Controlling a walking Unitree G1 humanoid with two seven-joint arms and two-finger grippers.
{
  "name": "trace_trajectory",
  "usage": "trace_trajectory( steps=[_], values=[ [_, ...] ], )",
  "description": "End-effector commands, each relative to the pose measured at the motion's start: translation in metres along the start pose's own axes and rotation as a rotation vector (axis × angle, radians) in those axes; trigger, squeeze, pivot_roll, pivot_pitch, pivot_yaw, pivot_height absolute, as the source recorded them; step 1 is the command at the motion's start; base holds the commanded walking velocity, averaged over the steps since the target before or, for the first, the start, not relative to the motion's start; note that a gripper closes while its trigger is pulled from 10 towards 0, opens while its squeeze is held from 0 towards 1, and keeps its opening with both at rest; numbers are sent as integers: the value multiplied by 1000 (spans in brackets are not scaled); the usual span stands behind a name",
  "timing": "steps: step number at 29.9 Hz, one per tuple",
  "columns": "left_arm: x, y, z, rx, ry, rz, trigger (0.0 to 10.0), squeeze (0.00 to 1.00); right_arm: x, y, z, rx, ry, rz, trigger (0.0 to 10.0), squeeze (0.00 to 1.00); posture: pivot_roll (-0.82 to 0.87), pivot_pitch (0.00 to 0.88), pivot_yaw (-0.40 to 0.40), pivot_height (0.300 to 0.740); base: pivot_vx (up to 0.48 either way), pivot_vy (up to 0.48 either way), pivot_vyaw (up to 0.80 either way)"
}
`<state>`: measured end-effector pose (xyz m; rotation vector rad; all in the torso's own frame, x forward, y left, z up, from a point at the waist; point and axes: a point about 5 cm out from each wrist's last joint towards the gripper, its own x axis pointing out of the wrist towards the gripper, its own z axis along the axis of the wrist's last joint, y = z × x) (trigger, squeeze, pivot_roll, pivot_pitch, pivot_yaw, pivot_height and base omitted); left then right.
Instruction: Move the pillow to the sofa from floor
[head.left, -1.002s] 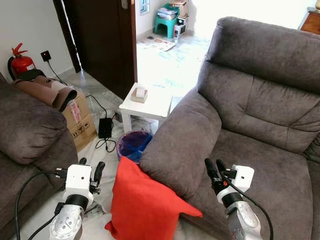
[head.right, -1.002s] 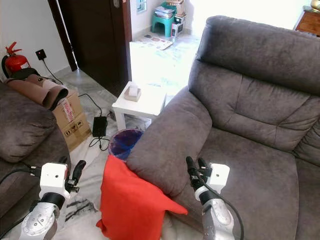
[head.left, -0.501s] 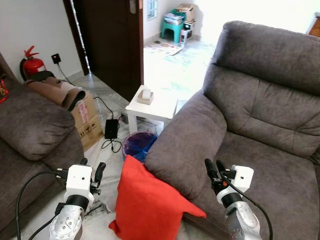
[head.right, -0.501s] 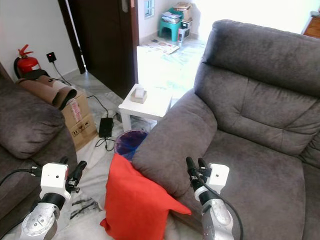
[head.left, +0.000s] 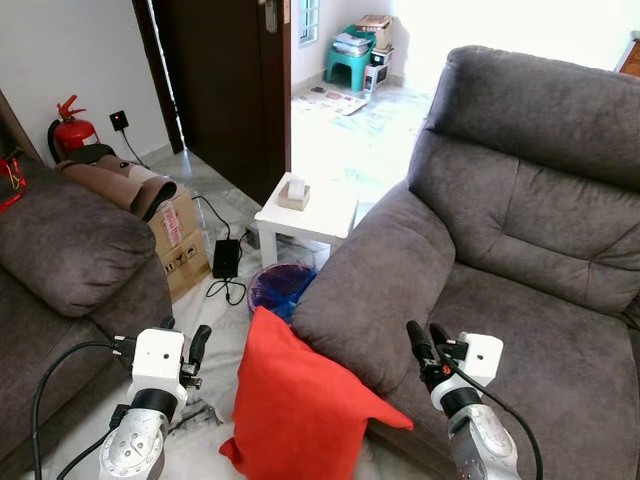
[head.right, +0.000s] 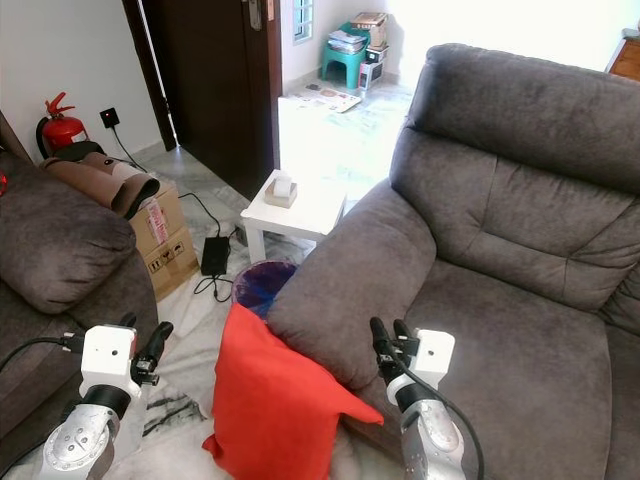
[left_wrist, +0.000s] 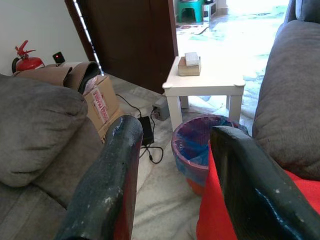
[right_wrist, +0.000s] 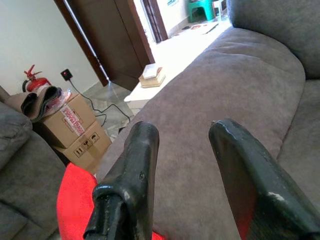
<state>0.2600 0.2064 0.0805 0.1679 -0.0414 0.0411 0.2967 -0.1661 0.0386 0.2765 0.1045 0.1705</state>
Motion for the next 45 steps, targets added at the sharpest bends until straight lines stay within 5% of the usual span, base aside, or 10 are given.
trace_trajectory(
  steps=[1,45],
  values=[
    [0,2,-4,-7,30,5,10000,0,0,0,-1,-24,14,4,10000,0,115,71,-15,671,0,0,0],
    [-6,3,-18,-46,114,16,10000,0,1,11,-18,-57,114,81,10000,0,130,63,-17,637,0,0,0]
  ],
)
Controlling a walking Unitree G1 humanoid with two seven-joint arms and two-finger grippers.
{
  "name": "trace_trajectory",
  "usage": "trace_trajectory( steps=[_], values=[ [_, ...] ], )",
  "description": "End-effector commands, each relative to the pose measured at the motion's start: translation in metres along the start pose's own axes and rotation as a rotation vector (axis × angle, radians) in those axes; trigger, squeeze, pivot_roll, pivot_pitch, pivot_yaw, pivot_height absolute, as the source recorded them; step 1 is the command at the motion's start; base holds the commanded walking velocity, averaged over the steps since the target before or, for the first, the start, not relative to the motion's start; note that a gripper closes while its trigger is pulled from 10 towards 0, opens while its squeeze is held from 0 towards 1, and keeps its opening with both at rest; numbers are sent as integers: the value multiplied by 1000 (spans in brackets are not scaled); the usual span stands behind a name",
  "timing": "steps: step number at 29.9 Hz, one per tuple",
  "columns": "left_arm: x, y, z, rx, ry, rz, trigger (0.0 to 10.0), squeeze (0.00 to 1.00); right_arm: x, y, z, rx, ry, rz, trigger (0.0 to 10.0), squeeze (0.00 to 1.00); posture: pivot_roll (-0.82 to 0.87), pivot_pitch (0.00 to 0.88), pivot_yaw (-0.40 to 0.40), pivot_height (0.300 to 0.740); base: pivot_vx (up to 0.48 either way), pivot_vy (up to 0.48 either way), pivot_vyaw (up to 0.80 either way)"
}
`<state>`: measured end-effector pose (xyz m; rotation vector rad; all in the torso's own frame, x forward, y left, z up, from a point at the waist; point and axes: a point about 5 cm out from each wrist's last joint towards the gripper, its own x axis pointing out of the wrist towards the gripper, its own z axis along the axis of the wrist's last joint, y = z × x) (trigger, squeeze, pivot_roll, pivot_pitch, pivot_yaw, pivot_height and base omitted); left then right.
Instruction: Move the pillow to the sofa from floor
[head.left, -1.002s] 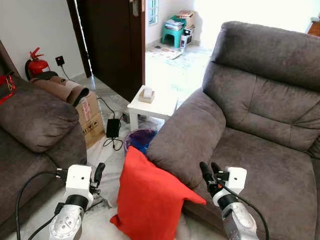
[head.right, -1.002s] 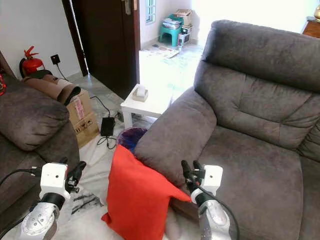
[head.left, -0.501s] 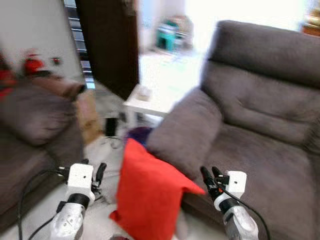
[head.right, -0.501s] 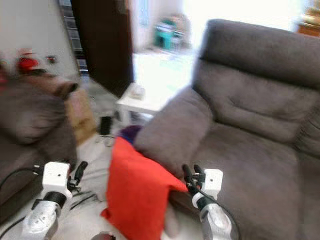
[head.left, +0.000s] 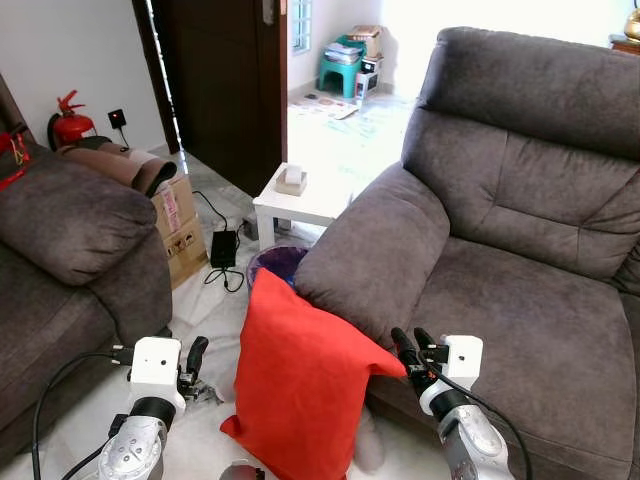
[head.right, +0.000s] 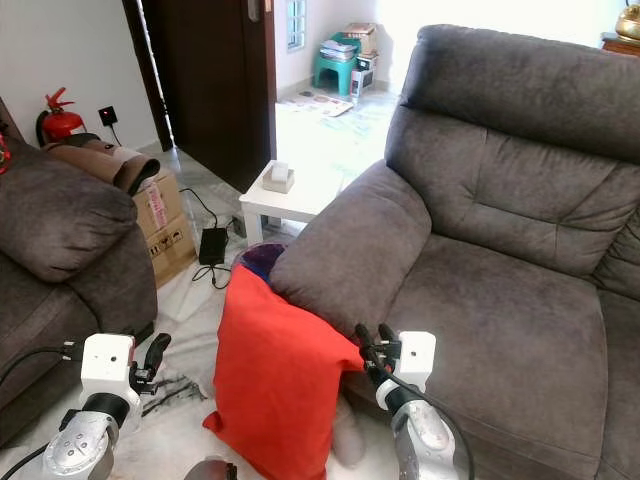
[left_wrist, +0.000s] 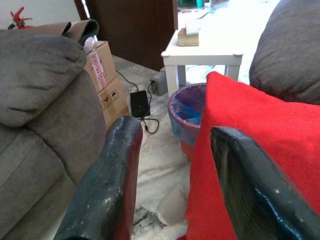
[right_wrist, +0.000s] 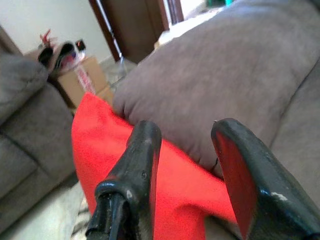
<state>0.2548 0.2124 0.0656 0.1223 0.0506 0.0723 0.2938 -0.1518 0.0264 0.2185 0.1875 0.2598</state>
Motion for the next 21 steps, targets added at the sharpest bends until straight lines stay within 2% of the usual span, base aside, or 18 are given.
trace_trajectory(
  steps=[1,15,21],
  values=[
    [-1,0,-2,3,16,-2,10000,0,1,1,1,14,-15,2,10000,0,131,64,-15,632,0,0,0],
    [0,5,-4,-1,25,11,10000,0,7,3,8,25,-28,-8,10000,0,128,96,1,632,0,0,0],
    [1,8,-3,1,28,13,10000,0,7,6,5,30,-30,0,10000,0,125,100,8,597,0,0,0]
  ],
)
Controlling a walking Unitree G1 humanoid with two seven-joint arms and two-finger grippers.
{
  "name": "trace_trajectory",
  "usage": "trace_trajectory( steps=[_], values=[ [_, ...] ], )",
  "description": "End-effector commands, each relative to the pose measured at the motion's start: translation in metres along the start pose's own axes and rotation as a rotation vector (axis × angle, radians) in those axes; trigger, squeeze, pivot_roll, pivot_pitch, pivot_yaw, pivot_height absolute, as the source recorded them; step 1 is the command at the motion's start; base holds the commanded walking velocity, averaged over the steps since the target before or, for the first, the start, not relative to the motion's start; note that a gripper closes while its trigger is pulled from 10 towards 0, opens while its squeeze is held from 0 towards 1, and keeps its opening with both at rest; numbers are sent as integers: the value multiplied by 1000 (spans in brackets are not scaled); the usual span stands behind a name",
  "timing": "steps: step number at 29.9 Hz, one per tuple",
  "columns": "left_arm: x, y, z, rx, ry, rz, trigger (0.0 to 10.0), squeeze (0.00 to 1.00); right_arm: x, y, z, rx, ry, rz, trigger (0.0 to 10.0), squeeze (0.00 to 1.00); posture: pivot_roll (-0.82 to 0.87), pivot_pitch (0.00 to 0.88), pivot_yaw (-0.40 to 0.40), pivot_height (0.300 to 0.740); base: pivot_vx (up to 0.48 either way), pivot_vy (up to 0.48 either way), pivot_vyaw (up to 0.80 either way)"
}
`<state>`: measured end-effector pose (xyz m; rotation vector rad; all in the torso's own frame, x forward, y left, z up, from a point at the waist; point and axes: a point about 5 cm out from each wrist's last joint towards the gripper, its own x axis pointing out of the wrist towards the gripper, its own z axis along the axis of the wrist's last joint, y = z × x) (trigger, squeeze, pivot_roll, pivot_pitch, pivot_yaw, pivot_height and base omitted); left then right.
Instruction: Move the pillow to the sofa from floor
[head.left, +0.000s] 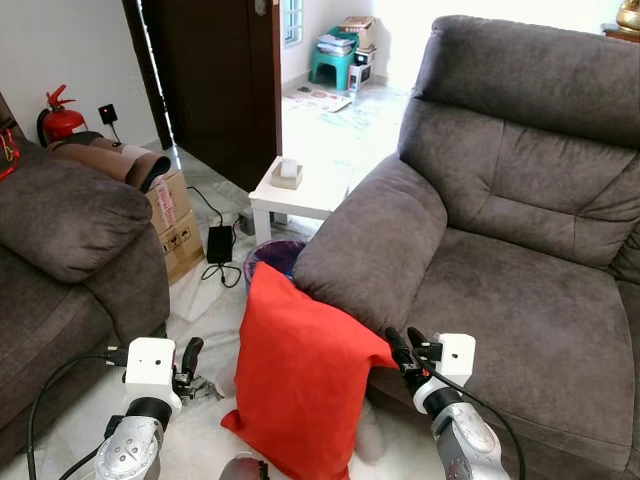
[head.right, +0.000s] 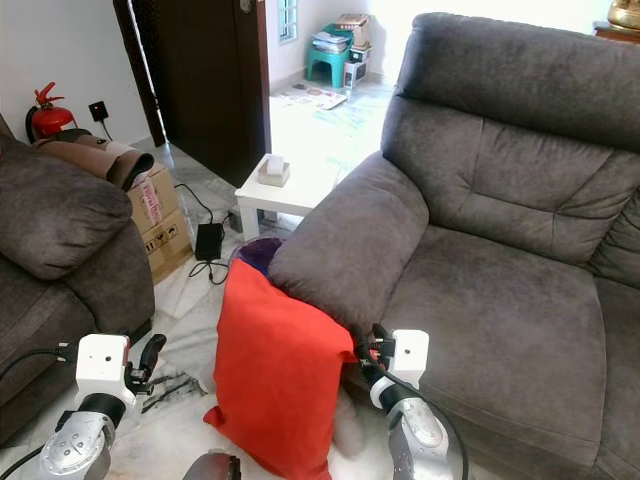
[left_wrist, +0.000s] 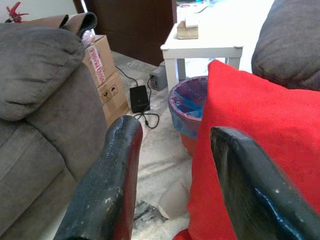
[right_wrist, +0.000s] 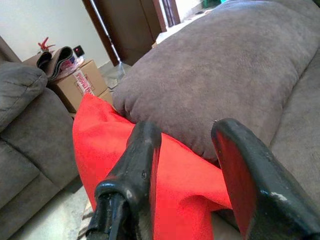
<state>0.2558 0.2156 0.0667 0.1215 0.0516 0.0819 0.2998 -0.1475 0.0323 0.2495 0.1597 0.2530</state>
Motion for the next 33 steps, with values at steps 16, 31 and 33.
trace_trajectory(
  steps=[16,31,33],
  values=[
    [0,5,-6,10,39,-13,10000,0,1,7,-5,31,3,3,10000,0,131,79,23,597,0,0,0],
    [-1,9,-25,-34,111,18,10000,0,-1,8,-13,36,44,24,10000,0,111,43,23,597,88,0,322],
    [0,9,-24,-36,107,21,10000,0,-1,6,-13,49,44,15,10000,0,116,50,23,597,279,0,0]
  ],
)
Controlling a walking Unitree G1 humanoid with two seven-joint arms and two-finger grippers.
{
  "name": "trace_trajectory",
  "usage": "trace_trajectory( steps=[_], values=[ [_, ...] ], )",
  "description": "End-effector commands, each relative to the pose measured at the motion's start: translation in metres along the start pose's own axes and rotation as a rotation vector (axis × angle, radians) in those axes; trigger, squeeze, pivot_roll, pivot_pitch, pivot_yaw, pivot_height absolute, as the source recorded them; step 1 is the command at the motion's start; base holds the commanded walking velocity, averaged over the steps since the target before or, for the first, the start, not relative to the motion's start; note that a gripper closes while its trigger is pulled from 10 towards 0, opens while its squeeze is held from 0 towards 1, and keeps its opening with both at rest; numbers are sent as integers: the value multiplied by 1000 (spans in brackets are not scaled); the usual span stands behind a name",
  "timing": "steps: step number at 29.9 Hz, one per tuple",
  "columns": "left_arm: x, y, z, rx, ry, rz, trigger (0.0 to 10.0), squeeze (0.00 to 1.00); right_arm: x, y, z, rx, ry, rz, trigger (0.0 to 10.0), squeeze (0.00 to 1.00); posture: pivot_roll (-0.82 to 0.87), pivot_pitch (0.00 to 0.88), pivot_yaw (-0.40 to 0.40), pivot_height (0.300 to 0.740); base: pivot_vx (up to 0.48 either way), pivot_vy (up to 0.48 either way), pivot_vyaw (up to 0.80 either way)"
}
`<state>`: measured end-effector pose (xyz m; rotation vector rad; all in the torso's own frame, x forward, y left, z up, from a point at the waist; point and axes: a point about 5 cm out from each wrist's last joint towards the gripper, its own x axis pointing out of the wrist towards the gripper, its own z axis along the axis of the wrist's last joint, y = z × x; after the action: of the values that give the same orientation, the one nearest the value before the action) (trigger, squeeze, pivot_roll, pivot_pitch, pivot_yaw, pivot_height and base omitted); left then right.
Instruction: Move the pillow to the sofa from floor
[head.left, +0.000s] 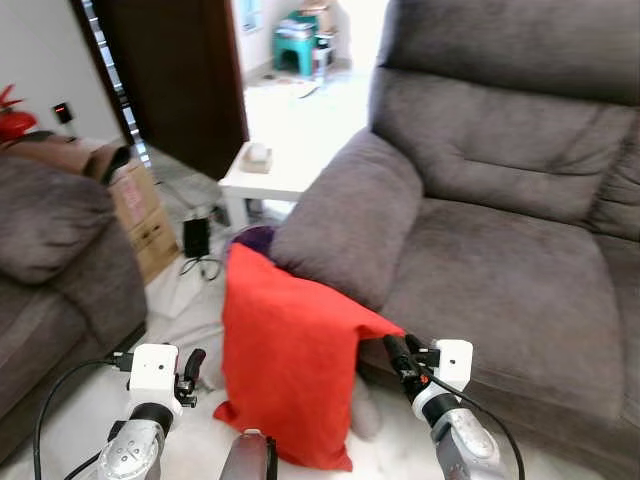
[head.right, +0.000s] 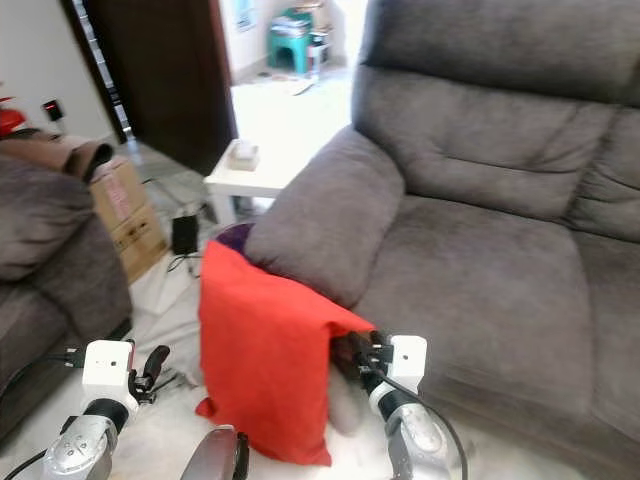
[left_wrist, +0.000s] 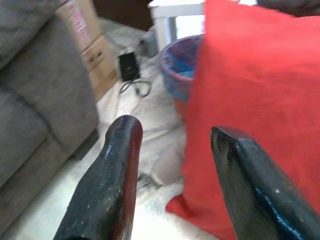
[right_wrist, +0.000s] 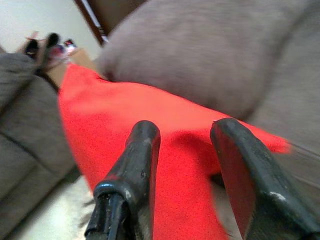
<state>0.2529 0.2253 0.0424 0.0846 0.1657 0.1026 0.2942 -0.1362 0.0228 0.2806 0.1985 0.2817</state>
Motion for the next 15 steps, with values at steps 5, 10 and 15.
trace_trajectory(
  steps=[5,10,15],
  values=[
    [1,3,4,-4,-20,11,10000,0,0,-3,-1,20,13,-15,10000,0,117,55,23,597,285,0,0],
    [3,6,7,-27,-31,26,10000,0,2,-3,0,12,19,-19,10000,0,117,68,31,597,287,0,0],
    [5,8,12,-45,-47,28,10000,0,2,-2,0,8,25,-18,10000,0,119,75,35,597,319,0,0]
  ],
)
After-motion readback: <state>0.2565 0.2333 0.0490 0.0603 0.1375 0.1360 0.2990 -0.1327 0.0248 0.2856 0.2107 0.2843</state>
